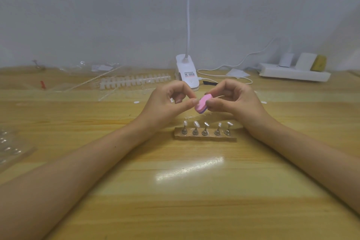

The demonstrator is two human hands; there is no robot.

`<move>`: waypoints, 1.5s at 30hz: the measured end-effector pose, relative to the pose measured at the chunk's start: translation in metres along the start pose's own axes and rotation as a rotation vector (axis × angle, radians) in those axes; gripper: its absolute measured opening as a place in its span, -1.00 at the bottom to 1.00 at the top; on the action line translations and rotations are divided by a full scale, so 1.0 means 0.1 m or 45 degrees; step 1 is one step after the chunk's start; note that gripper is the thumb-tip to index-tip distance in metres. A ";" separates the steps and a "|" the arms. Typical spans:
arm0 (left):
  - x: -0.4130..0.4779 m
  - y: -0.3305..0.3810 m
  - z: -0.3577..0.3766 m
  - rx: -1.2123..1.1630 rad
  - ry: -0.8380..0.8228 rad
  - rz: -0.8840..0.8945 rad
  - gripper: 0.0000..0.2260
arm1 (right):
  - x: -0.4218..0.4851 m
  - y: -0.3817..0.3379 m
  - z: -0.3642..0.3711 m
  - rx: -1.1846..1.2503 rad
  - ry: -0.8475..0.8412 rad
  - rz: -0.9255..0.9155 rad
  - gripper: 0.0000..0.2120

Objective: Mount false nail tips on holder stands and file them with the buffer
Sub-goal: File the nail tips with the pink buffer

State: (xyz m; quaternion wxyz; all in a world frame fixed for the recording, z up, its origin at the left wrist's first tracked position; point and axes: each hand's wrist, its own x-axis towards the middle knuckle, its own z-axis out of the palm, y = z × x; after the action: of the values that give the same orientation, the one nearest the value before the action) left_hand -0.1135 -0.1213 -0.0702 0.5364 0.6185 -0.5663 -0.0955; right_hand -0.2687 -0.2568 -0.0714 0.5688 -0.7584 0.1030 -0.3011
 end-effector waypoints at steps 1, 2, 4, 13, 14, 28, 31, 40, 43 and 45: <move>0.00 0.00 0.00 -0.001 0.001 -0.003 -0.90 | 0.00 0.00 -0.01 0.013 0.020 -0.009 -0.77; 0.00 0.00 0.00 -0.003 0.001 -0.004 -0.90 | 0.01 0.00 -0.01 0.033 0.032 -0.013 -0.76; 0.00 -0.01 0.01 -0.012 0.001 -0.003 -0.89 | 0.01 0.00 -0.02 0.085 0.041 -0.022 -0.78; 0.00 -0.04 0.00 -0.021 0.005 0.009 -0.89 | 0.02 0.03 -0.05 0.120 0.002 0.036 -0.78; 0.00 -0.03 -0.01 -0.026 0.007 0.016 -0.90 | 0.02 0.03 -0.05 0.121 0.003 0.047 -0.79; 0.02 -0.02 0.01 -0.092 -0.050 0.061 -0.94 | 0.05 0.06 -0.08 0.226 -0.048 0.127 -0.81; 0.01 -0.02 0.01 -0.088 -0.032 0.066 -0.94 | 0.03 0.06 -0.05 0.095 -0.186 0.112 -0.90; 0.00 0.00 0.02 -0.089 -0.010 0.053 -0.93 | 0.03 0.05 -0.05 0.154 -0.054 0.083 -0.88; 0.00 0.00 0.02 -0.080 -0.009 0.066 -0.93 | 0.05 0.05 -0.08 0.189 -0.029 0.115 -0.83; 0.01 -0.01 0.02 -0.079 -0.003 0.074 -0.94 | 0.03 0.06 -0.06 0.094 -0.170 0.122 -0.91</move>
State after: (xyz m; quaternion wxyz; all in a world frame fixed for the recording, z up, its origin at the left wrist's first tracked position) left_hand -0.1139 -0.1229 -0.0711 0.5571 0.5848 -0.5814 -0.0982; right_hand -0.2684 -0.2649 -0.0748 0.6159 -0.7495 0.0898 -0.2257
